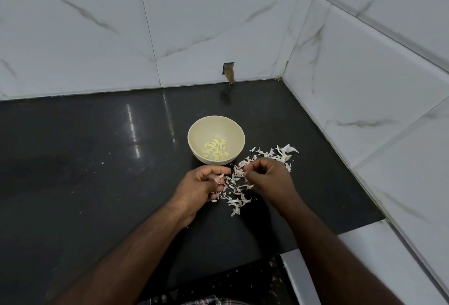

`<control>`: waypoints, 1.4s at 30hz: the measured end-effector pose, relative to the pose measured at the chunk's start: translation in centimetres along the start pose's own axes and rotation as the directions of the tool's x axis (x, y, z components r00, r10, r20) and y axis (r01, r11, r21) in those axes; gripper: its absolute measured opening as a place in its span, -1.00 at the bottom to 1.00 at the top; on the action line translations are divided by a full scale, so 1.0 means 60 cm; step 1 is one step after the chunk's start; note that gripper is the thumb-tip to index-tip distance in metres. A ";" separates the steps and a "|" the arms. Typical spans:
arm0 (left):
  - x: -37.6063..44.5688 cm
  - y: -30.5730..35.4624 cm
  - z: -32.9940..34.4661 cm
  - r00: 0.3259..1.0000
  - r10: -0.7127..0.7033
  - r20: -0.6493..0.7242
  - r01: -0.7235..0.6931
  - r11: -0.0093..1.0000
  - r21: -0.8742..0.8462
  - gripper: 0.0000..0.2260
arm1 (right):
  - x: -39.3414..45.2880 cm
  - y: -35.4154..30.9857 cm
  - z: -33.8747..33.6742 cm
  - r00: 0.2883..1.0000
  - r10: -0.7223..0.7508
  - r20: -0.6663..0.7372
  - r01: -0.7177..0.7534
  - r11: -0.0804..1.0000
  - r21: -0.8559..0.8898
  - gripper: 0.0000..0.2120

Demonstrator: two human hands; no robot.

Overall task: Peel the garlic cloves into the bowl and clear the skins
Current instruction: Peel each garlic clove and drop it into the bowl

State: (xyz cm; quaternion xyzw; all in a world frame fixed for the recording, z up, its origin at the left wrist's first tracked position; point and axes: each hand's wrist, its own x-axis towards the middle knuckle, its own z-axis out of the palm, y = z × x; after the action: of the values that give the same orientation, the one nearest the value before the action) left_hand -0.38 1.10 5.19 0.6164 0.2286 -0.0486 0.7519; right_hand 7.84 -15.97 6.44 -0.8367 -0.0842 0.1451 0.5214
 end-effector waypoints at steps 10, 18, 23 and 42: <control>-0.003 0.005 0.001 1.000 -0.009 0.024 0.011 0.997 -0.072 -0.90 | -0.028 -0.009 0.031 0.981 -0.133 0.142 0.149 0.983 -0.106 -0.79; -0.011 0.005 -0.002 1.000 -0.025 0.004 0.025 0.990 -0.141 -0.89 | -0.030 -0.006 0.051 0.986 -0.152 0.072 0.157 0.985 -0.069 -0.85; -0.011 0.012 -0.010 0.998 -0.055 0.001 0.055 0.986 -0.155 -0.90 | -0.033 -0.011 0.047 0.985 -0.138 0.100 0.135 0.990 0.033 -0.90; -0.015 0.016 0.009 0.996 -0.038 -0.078 0.030 0.994 -0.102 -0.92 | -0.042 0.002 0.062 0.864 -0.485 -0.137 0.430 0.851 -0.301 -0.91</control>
State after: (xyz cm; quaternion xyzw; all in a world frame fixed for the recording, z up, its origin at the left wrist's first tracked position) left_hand -0.67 0.61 6.51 0.5754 0.2711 -0.0254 0.7712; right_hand 4.25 -13.61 5.18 -0.8638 -0.2452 -0.0843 0.4321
